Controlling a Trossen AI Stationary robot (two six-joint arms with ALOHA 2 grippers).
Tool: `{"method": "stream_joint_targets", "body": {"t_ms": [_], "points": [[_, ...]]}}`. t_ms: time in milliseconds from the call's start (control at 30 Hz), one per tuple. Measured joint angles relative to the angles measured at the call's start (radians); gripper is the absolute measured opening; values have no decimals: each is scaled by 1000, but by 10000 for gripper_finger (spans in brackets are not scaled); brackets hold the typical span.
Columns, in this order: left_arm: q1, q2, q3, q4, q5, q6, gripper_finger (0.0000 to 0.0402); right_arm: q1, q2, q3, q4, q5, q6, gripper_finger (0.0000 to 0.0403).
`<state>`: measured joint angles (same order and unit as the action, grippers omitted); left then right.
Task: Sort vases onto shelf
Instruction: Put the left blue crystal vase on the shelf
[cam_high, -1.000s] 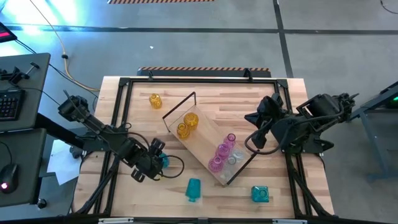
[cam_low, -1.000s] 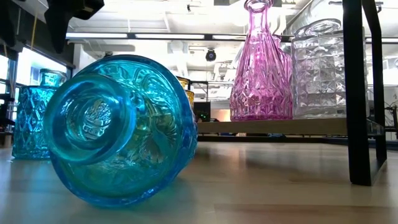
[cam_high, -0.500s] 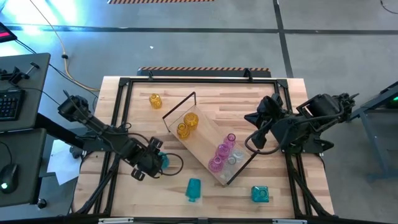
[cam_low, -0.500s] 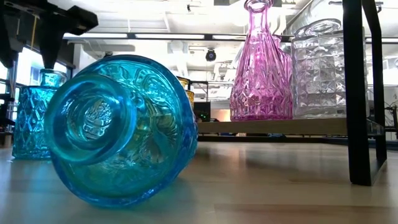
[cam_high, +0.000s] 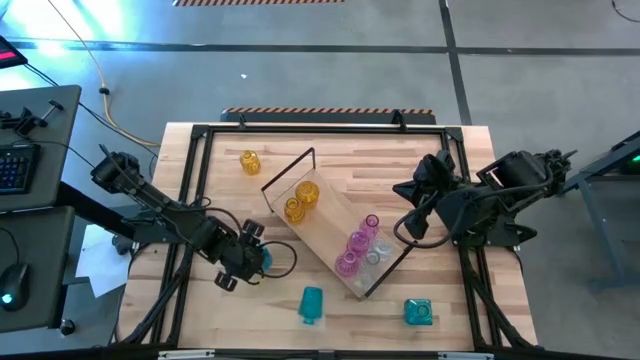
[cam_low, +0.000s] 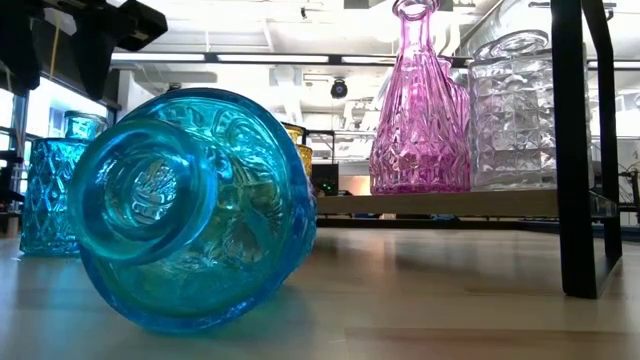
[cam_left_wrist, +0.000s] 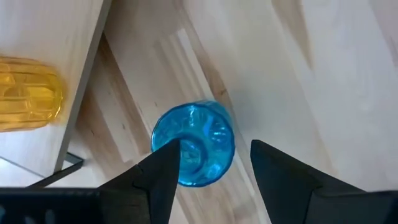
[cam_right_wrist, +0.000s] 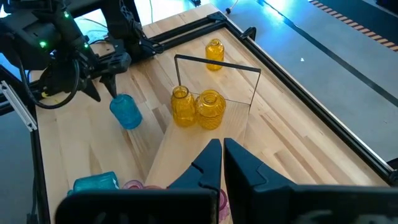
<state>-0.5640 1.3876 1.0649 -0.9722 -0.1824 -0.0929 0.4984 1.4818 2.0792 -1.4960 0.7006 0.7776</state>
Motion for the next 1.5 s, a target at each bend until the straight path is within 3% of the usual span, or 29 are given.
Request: {"method": "stream_joint_targets", "body": {"t_ms": [500, 767, 933, 1367, 1500], "points": [[1, -14, -80, 100, 31, -62, 186, 0, 0, 0, 0, 6, 0, 0], [9, -11, -107, 68, 23, -130, 186, 0, 0, 0, 0, 6, -1, 0], [16, -16, -128, 108, 99, -162, 186, 0, 0, 0, 2, 7, -8, 0], [15, -17, -130, 129, 108, -122, 185, 0, 0, 0, 20, 7, -18, 0], [15, -17, -131, 130, 108, -112, 162, 0, 0, 0, 20, 7, -18, 0]]}}
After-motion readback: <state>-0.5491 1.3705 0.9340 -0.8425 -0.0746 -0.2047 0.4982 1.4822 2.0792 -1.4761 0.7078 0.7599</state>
